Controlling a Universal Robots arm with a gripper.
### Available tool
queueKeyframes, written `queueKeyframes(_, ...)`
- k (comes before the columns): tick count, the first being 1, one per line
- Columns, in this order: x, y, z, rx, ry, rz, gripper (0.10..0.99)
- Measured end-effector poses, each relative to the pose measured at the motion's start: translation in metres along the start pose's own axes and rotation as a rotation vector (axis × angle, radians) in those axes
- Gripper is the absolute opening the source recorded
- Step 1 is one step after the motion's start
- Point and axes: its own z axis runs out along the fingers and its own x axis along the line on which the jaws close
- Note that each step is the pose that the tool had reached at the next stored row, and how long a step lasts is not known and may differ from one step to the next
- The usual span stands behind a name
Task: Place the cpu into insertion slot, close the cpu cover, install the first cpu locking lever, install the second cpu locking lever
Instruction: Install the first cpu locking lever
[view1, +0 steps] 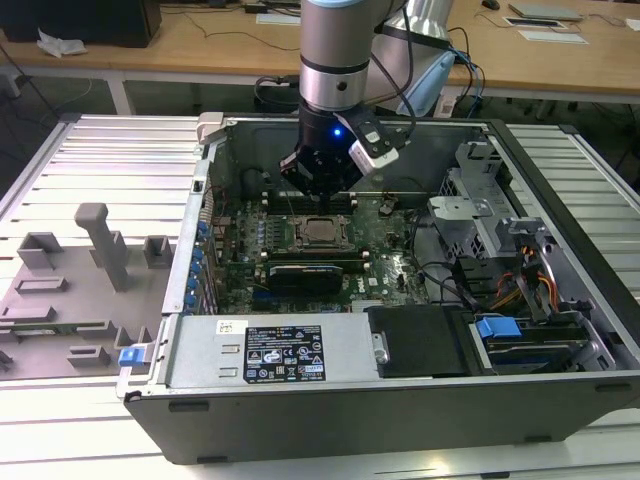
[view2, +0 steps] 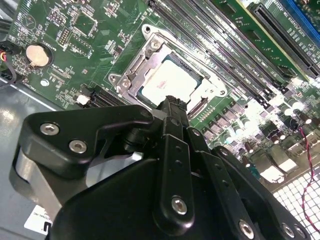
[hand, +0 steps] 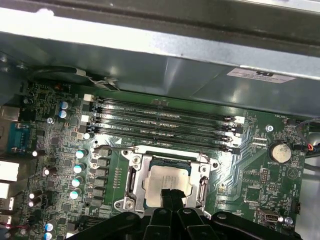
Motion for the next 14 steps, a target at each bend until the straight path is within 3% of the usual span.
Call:
queueKeyframes(5, 0.018, 0.0045, -0.0003, 0.0, -0.001, 0.0, 0.106)
queueKeyframes(7, 0.0311, 0.008, -0.0005, 0.0, -0.0021, 0.0, 0.106)
queueKeyframes(9, 0.0375, 0.0097, -0.0006, 0.0, -0.0026, 0.0, 0.106)
queueKeyframes(11, 0.0526, 0.0135, -0.0008, 0.001, -0.0041, 0.0, 0.106)
queueKeyframes(14, 0.0646, 0.0159, -0.001, 0.001, -0.0061, 0.0, 0.106)
